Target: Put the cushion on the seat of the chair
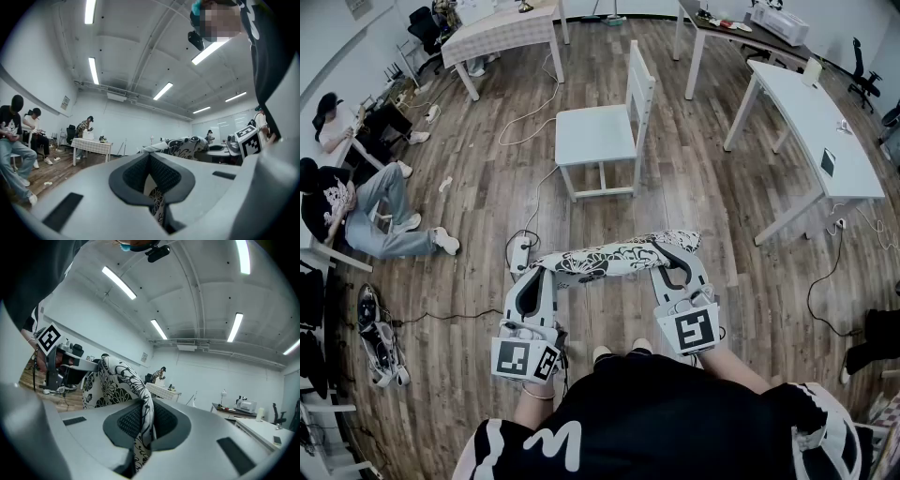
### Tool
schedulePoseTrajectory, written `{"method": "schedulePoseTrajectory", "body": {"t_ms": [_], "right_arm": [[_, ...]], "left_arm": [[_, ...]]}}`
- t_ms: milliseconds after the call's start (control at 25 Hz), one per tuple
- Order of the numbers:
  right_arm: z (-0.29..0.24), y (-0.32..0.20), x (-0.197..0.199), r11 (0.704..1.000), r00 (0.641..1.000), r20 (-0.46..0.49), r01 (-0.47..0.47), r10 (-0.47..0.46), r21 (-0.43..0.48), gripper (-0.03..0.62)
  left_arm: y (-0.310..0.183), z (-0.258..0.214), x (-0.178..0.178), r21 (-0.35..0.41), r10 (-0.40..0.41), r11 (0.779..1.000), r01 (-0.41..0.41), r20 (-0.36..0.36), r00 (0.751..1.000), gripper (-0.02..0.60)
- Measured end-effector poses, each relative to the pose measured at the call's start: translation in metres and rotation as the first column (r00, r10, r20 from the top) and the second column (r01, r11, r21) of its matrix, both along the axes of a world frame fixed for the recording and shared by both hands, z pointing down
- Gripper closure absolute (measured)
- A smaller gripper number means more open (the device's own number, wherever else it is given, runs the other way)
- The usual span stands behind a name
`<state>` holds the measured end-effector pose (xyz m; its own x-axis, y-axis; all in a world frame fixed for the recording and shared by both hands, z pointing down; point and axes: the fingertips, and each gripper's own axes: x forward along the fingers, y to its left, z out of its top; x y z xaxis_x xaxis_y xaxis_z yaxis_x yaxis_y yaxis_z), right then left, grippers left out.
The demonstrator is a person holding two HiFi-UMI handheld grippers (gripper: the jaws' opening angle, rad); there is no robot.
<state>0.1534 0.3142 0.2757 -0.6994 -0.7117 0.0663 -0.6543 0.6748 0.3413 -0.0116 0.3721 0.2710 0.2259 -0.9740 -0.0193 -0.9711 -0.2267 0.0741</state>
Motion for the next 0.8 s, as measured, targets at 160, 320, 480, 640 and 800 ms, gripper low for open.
{"method": "schedulePoseTrajectory", "body": {"t_ms": [160,320,480,640,800], "right_arm": [[-0.001,0.0,0.002,1.0,1.0,0.001,0.0,0.0,0.011,0.565],[-0.005,0.004,0.001,1.0,1.0,-0.001,0.0,0.0,0.016,0.565],[-0.005,0.011,0.0,1.0,1.0,-0.001,-0.004,0.004,0.021,0.565],[-0.002,0.014,-0.003,1.0,1.0,0.003,-0.012,0.012,0.013,0.563],[0.0,0.017,-0.01,1.0,1.0,0.011,-0.017,0.017,0.008,0.563]], "left_arm": [[0.0,0.0,0.002,0.002,0.0,1.0,0.0,0.002,1.0,0.578],[0.004,-0.004,0.002,0.008,0.003,1.0,-0.003,0.003,1.0,0.578],[0.009,-0.002,0.002,0.008,0.011,1.0,-0.011,-0.001,1.0,0.578],[0.013,0.0,-0.002,0.002,0.021,1.0,-0.021,-0.004,1.0,0.578],[0.016,0.001,-0.009,0.004,0.031,1.0,-0.031,-0.002,1.0,0.578]]}}
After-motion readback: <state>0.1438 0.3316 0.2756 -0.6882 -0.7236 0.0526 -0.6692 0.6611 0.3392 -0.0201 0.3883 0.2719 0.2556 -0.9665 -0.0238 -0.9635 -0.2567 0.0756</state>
